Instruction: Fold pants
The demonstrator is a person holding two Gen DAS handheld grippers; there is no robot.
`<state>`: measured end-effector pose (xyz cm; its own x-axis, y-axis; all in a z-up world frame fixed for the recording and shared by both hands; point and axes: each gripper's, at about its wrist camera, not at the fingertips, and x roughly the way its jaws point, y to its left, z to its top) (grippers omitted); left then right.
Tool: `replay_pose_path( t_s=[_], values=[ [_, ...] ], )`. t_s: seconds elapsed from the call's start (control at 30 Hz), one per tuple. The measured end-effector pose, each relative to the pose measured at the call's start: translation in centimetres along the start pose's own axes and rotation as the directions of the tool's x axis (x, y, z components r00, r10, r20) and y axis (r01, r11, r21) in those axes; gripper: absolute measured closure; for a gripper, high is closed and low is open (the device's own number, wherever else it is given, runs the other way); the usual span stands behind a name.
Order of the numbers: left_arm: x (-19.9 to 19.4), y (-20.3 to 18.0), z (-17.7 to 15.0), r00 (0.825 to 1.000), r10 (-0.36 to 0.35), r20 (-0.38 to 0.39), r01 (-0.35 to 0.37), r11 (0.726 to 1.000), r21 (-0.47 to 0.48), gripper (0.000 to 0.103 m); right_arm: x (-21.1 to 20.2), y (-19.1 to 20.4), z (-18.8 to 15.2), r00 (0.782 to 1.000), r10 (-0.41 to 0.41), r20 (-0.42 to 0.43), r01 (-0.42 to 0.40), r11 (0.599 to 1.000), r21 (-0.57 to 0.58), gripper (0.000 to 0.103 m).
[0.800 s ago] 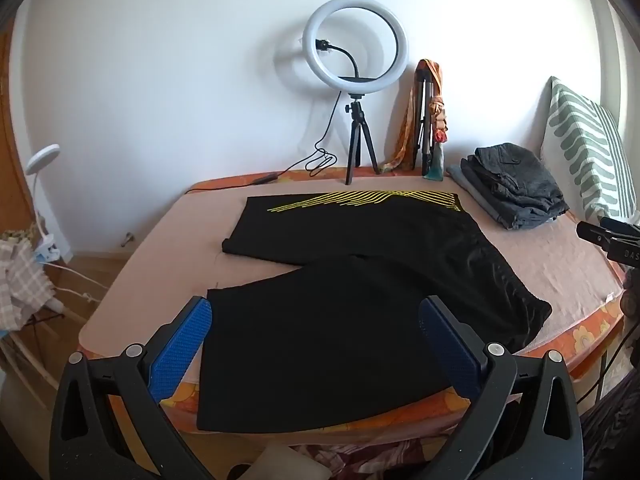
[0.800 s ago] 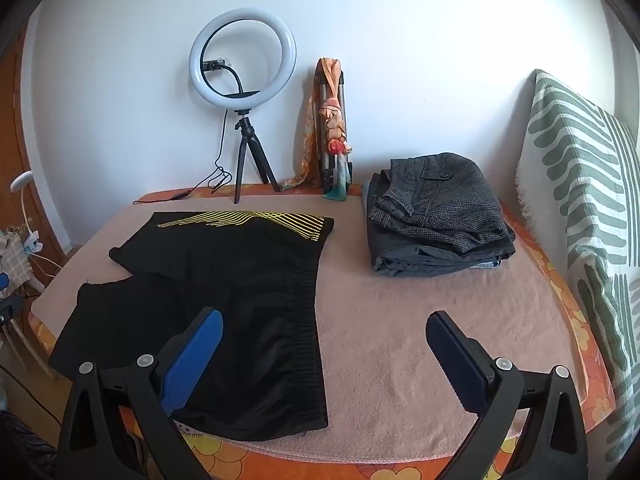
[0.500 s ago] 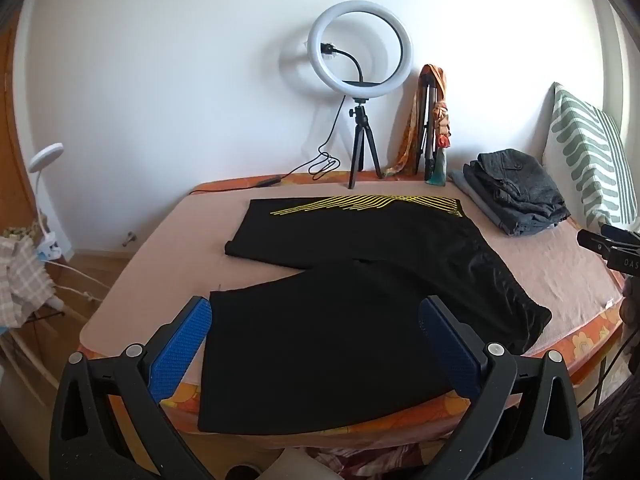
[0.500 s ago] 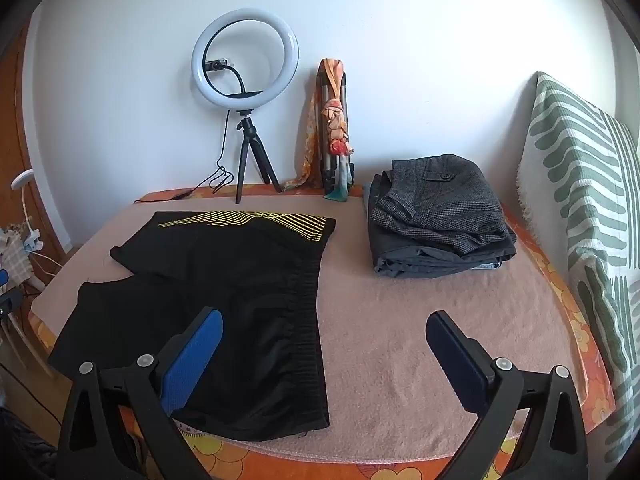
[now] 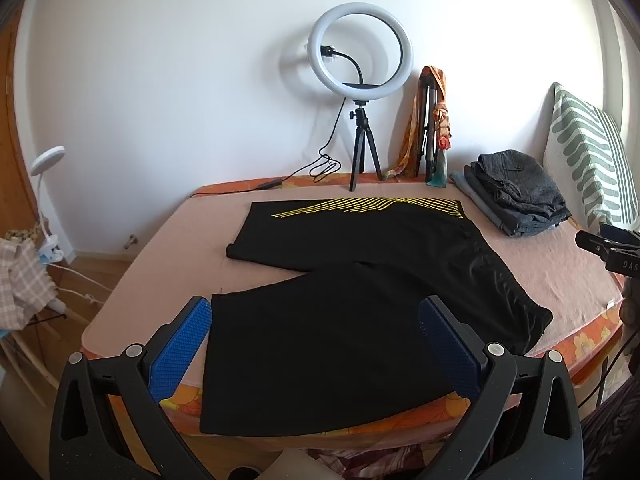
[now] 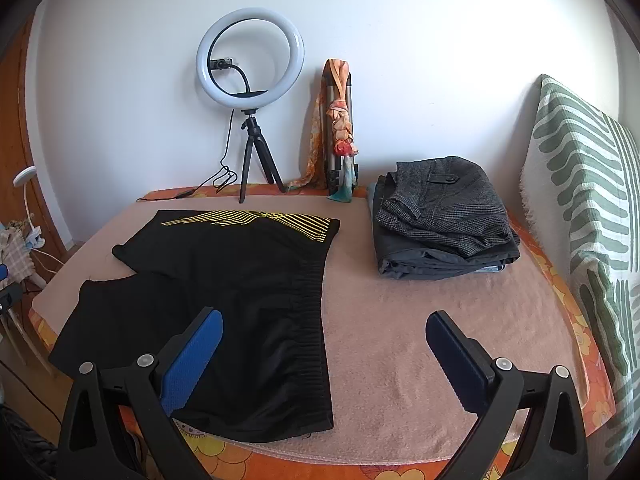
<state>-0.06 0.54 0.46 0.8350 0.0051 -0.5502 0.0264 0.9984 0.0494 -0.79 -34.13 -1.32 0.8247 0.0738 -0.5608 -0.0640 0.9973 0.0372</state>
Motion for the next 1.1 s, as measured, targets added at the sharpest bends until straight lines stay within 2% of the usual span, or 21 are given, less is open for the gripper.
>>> replay_pose_path(
  t_s=[1.1],
  values=[
    [0.41, -0.18, -0.13, 1.0, 0.004, -0.007, -0.003, 1.0, 0.01, 0.0, 0.14, 0.34, -0.14, 1.0, 0.008, 0.0, -0.008, 1.0, 0.001, 0.0]
  ],
)
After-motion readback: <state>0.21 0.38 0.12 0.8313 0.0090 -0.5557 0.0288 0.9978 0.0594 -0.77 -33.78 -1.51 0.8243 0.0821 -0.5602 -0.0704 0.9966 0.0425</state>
